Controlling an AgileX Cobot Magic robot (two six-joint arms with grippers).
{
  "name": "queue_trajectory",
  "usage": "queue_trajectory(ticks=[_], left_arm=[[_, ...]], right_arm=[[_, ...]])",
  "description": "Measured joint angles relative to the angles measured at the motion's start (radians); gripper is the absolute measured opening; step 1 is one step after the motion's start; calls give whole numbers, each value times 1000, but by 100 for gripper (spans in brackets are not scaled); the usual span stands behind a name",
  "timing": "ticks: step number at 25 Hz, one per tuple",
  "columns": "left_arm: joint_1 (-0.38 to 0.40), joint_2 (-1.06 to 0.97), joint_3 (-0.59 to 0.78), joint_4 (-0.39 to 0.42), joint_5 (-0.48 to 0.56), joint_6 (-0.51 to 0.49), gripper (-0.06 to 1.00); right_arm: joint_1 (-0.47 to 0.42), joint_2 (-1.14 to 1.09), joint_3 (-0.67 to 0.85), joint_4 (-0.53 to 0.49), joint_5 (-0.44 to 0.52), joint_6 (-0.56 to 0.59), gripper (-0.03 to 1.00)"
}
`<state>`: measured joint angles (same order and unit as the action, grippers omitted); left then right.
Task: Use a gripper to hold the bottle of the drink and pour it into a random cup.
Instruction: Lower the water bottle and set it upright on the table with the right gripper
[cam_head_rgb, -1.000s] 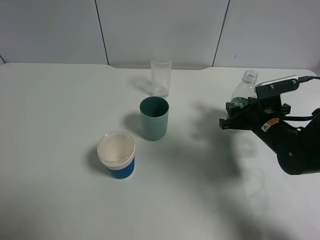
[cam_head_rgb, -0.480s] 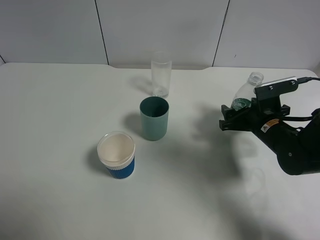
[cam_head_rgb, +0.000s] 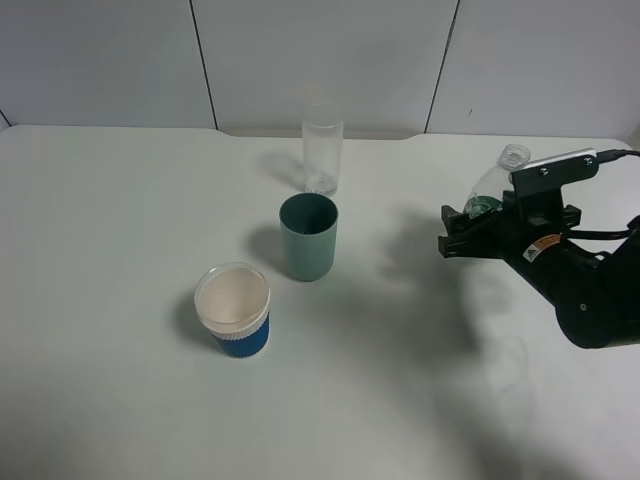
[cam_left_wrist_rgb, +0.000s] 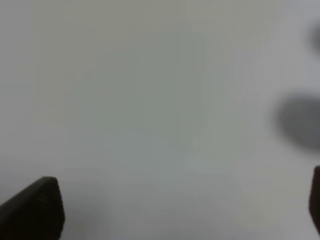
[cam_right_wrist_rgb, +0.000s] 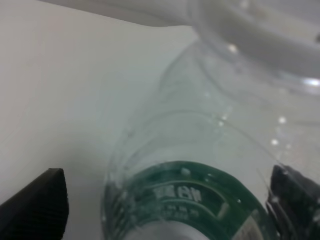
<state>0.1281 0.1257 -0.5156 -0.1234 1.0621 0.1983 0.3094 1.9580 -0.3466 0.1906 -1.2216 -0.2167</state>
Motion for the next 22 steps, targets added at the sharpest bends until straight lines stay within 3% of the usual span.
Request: queue_trajectory(ticks=[22], left_arm=[[0,0,0,0,0,0,99]], right_arm=[[0,-199,56,-8,20,1,79]])
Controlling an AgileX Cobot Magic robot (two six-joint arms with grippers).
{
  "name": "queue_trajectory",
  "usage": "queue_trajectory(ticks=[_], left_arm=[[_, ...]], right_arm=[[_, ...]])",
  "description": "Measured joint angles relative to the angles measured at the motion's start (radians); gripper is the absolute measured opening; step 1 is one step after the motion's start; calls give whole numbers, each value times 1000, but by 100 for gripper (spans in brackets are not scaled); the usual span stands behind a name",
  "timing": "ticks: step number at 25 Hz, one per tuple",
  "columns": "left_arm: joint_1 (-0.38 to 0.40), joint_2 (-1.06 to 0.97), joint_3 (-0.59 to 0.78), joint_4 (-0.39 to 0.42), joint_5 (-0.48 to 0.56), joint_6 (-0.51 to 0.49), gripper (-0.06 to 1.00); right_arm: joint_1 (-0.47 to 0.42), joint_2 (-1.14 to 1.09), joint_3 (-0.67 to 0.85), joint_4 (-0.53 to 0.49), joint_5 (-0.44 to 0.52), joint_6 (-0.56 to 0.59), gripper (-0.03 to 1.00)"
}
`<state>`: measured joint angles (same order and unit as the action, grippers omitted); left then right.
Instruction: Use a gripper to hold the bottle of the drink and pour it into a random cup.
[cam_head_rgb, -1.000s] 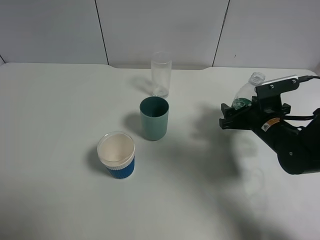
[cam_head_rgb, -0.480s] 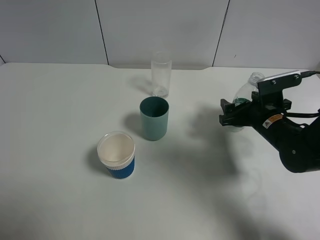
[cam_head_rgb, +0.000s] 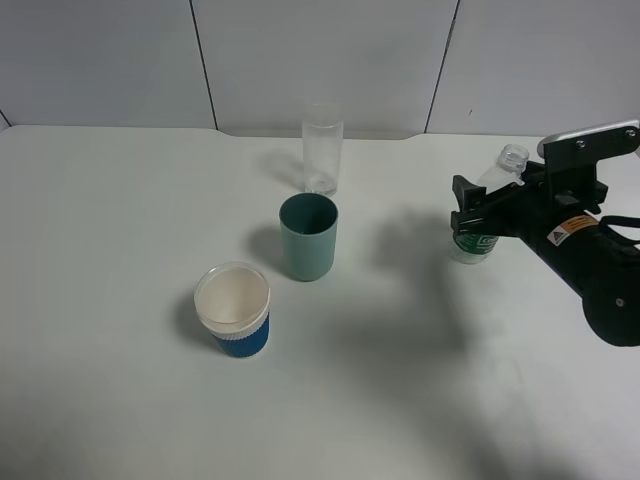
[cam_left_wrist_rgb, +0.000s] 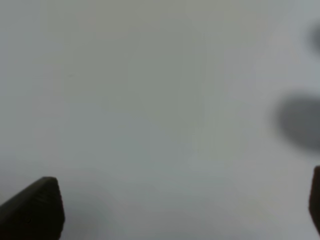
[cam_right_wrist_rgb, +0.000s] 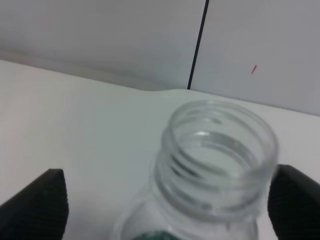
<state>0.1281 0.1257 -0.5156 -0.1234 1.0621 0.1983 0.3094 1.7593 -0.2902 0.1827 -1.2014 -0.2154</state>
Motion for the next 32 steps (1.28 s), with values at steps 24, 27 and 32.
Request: queue_trajectory(ticks=[24,27,32], left_arm=[[0,0,0,0,0,0,99],[0,0,0,0,0,0,99],[0,0,0,0,0,0,99]], right_arm=[[0,-555,24,238,325,-257,79],[0,-655,24,272,367,-313,79],[0,-789,25,296,401,-373,79]])
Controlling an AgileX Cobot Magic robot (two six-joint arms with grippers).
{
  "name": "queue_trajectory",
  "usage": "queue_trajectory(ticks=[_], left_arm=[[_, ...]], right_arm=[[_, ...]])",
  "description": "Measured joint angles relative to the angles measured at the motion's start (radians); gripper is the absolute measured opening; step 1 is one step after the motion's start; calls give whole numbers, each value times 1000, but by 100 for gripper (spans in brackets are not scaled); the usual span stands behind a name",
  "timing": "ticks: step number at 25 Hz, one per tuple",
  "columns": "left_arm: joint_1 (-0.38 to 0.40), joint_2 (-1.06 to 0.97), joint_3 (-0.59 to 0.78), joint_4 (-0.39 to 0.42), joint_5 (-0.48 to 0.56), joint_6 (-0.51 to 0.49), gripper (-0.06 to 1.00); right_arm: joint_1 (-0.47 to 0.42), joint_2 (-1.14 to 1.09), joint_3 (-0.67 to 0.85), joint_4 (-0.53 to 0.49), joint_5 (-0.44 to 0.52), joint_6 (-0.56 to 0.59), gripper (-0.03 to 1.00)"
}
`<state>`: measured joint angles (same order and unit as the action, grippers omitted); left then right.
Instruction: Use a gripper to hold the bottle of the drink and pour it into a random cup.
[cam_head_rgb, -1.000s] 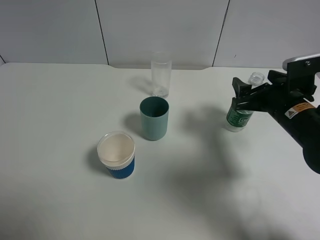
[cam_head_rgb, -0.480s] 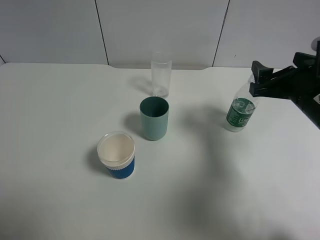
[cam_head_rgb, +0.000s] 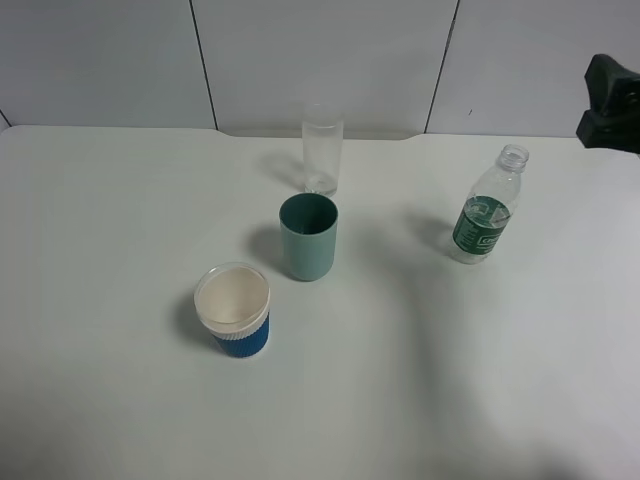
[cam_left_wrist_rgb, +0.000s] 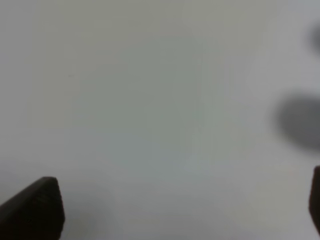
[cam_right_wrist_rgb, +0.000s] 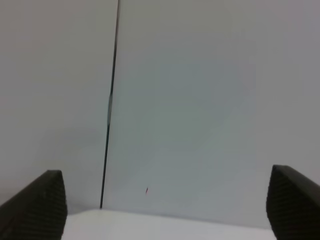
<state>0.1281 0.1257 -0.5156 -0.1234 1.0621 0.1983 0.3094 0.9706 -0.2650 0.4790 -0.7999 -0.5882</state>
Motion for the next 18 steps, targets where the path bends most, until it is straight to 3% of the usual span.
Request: queue_trajectory(ticks=[9,13,18], left_arm=[[0,0,0,0,0,0,99],[0,0,0,0,0,0,99],[0,0,0,0,0,0,99]], right_arm=[[0,-53,0,167,40,-146,79],[0,-53,0,9,58,-110,79],[-8,-53,0,-222,81,49,79]])
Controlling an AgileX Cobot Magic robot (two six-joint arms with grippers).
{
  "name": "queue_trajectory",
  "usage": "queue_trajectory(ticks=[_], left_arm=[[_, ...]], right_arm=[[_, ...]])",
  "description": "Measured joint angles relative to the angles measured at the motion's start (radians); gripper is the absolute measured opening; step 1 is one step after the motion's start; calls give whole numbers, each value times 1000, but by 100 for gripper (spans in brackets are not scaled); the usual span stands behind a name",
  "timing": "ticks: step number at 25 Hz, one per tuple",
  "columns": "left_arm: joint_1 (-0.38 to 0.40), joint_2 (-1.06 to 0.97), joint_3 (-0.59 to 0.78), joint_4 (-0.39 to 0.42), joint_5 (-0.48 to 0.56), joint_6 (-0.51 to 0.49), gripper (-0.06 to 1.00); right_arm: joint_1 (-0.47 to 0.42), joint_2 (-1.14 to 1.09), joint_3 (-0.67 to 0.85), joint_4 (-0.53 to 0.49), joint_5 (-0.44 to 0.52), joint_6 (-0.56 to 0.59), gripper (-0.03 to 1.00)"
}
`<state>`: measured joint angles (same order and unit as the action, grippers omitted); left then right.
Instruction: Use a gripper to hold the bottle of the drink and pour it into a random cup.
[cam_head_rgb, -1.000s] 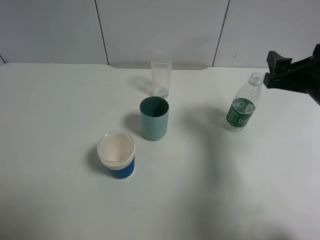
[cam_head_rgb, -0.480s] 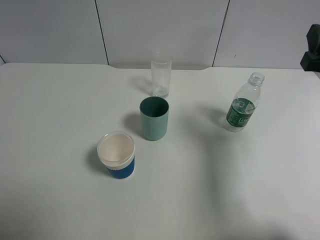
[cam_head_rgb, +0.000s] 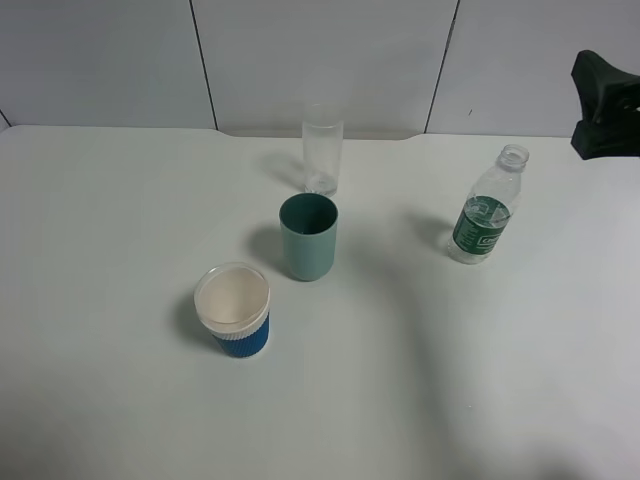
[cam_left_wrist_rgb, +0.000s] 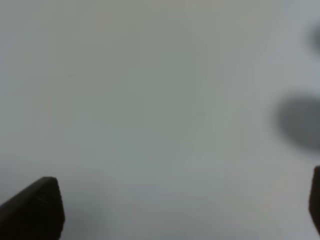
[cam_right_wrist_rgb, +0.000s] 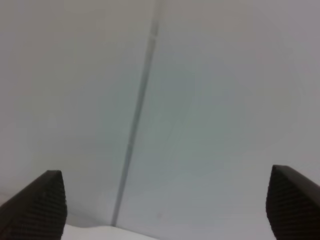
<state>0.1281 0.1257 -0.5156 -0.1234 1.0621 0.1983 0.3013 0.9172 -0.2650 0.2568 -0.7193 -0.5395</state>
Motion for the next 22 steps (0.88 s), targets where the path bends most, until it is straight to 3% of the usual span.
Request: queue_trajectory(ticks=[8,12,16,22], left_arm=[[0,0,0,0,0,0,99],[0,0,0,0,0,0,99],[0,0,0,0,0,0,99],[0,0,0,0,0,0,99]], right_arm=[[-136,0,-12,-288,209,310,79],[-180,0,-100,-381,414,481,79],[-184,-1,-169,-414,580,520,79],[-189,-64,-174,-400,617,517,79]])
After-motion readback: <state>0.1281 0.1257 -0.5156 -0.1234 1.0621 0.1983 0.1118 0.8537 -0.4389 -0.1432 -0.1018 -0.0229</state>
